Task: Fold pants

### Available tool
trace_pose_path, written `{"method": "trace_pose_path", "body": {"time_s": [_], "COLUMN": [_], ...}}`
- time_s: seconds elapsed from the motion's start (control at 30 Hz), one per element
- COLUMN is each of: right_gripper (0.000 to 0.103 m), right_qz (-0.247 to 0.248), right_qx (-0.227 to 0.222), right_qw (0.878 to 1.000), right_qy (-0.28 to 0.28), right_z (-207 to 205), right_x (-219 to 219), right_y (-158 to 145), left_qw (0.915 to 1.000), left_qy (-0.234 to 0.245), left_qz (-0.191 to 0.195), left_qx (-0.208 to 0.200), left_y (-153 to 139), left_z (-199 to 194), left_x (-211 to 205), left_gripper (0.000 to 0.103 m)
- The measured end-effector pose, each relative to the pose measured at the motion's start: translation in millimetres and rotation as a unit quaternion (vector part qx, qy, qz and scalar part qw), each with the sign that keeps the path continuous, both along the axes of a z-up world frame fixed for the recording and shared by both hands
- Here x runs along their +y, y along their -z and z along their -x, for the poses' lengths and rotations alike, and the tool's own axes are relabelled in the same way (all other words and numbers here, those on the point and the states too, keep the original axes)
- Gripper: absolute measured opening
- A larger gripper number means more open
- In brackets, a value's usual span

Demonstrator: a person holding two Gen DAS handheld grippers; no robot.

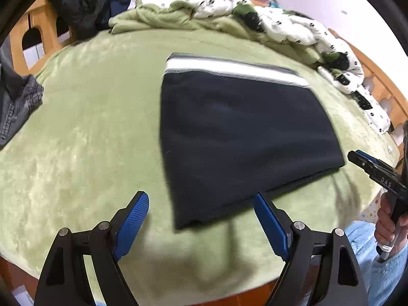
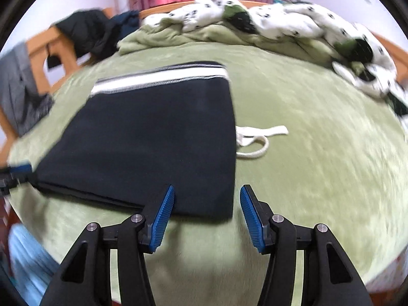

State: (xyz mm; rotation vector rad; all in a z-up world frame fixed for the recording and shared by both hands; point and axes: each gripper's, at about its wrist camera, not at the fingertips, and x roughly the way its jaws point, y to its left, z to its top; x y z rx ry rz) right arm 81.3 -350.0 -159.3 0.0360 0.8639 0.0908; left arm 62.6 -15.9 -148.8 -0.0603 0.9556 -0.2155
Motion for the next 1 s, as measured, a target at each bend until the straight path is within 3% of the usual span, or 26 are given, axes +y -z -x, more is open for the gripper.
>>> {"method": "trace_pose_path", "body": {"time_s": [0.23, 0.33, 0.43, 0.47, 0.53, 1.0], "right_gripper": [0.054, 0.055, 0.072, 0.083, 0.089, 0.095], "right_qz": [-0.04, -0.046, -0.031, -0.025, -0.012, 0.03], "right_qx": [-0.036, -0.047, -0.065, -0.074, -0.095, -0.12], "right_qw": [0.998, 0.997, 0.996, 0.996, 0.994, 0.991], "right_qy": [0.036, 0.035, 0.044, 0.046, 0.049, 0.055], "right_z": [25, 37, 53, 59, 72, 122], "right_x": [5, 13, 20, 22, 25, 40], "right_y": [-60, -86, -107, -113, -124, -153], "left_qw": [0.9983, 0.9969, 0.9949, 0.9941, 0.9935, 0.9911], "left_qy": [-0.016, -0.024, -0.031, -0.035, -0.039, -0.054], "left_qz": [0.003, 0.003, -0.003, -0.006, -0.006, -0.003], "left_qx": [-0.055, -0.075, -0.096, -0.102, -0.107, -0.122], "left_y": [-54, -70, -86, -90, -95, -118], "left_z": [28, 39, 53, 58, 65, 101], "left_x": [-31, -37, -40, -40, -41, -41], "left_gripper": [0.084, 0.089, 0.093, 0.095, 0.095, 0.095]}}
